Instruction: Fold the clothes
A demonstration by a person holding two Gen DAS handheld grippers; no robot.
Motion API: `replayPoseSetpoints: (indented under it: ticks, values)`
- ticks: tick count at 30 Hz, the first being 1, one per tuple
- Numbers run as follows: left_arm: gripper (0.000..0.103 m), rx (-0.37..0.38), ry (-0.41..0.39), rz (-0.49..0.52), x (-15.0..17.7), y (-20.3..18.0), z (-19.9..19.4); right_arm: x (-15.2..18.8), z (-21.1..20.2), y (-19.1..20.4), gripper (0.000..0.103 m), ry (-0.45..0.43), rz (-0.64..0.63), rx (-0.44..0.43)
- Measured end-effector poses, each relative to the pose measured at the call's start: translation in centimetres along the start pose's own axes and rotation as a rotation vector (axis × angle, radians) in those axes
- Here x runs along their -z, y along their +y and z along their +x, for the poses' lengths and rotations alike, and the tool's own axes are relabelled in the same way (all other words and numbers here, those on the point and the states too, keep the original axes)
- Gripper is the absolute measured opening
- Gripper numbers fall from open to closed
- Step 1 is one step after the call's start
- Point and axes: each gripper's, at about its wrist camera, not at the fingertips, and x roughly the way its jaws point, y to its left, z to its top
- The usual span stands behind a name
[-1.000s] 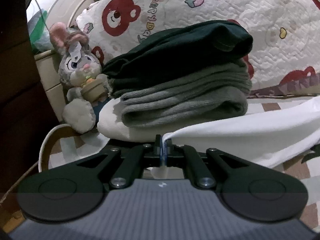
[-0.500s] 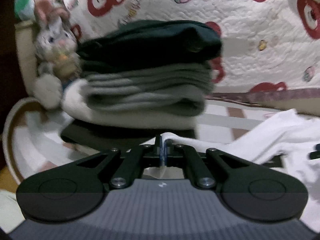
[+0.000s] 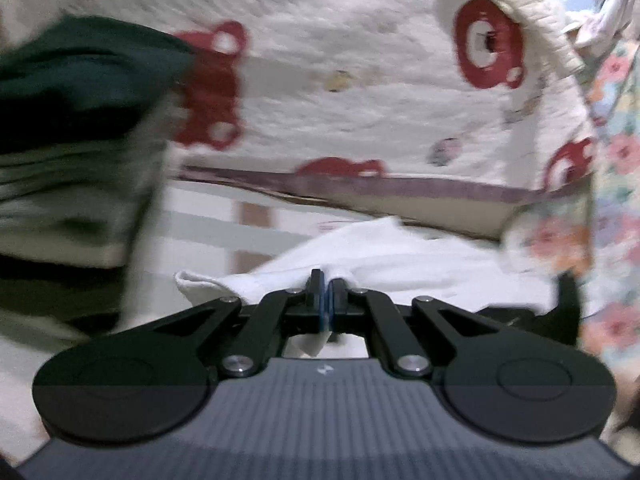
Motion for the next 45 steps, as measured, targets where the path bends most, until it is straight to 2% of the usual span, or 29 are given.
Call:
replayPoseSetpoints:
  ticks: [1,9,14,16,19,21,23,25,27,28,32,35,38,42,45]
  values:
    - [0.001,0.038,0.013,-0.016,-0.8,-0.4,1.2,0.1,-0.1,-0.5,0.058,-0.007,0.015,0.003]
    - [0.001,0.201,0.128,-0.106,1.7,-7.9,10.9,1.9,-2.6,-6.9,0.058,-0.069,0.307,0.028]
    - [0.002,0.303,0.200,-0.162,3.2,-12.6,17.0,5.2,-5.3,-10.8,0.058,-0.161,0.518,0.082]
    - [0.004,0.334,0.237,-0.180,4.0,-14.2,19.3,6.5,-5.8,-12.1,0.058,-0.156,0.588,0.104]
    - [0.005,0.275,0.326,-0.097,6.5,-13.8,20.0,8.0,-6.5,-13.4,0.058,-0.131,0.644,0.154]
    - [0.011,0.209,0.285,-0.012,6.6,-13.1,18.6,8.6,-7.3,-13.5,0.058,-0.147,0.663,0.172]
    - [0.027,0.148,0.240,0.056,6.6,-12.3,17.1,9.0,-8.2,-13.3,0.058,-0.187,0.698,0.154]
    - [0.034,0.112,0.180,0.009,5.9,-9.9,15.1,9.0,-8.4,-12.8,0.058,-0.227,0.736,0.103]
    - [0.039,0.080,0.127,-0.052,5.7,-7.3,13.5,8.8,-8.2,-11.6,0.058,-0.232,0.744,0.050]
    - [0.040,0.063,0.133,-0.086,5.8,-6.2,13.6,8.6,-8.0,-10.8,0.058,-0.225,0.732,0.026]
    - [0.040,-0.003,0.157,-0.216,6.3,-2.2,14.2,6.9,-6.3,-6.7,0.058,-0.128,0.553,-0.040]
    - [0.040,-0.033,0.173,-0.230,6.5,-1.4,14.9,6.0,-4.9,-3.8,0.061,-0.049,0.385,-0.019]
    - [0.040,-0.039,0.197,-0.215,6.8,-1.4,15.2,5.6,-3.9,-2.7,0.062,0.016,0.322,0.047]
    - [0.040,-0.048,0.226,-0.184,7.6,-1.7,15.7,5.3,-3.6,-3.9,0.062,0.068,0.390,0.148]
    - [0.040,-0.057,0.242,-0.166,8.1,-1.9,16.0,5.2,-3.2,-6.1,0.062,0.103,0.518,0.146]
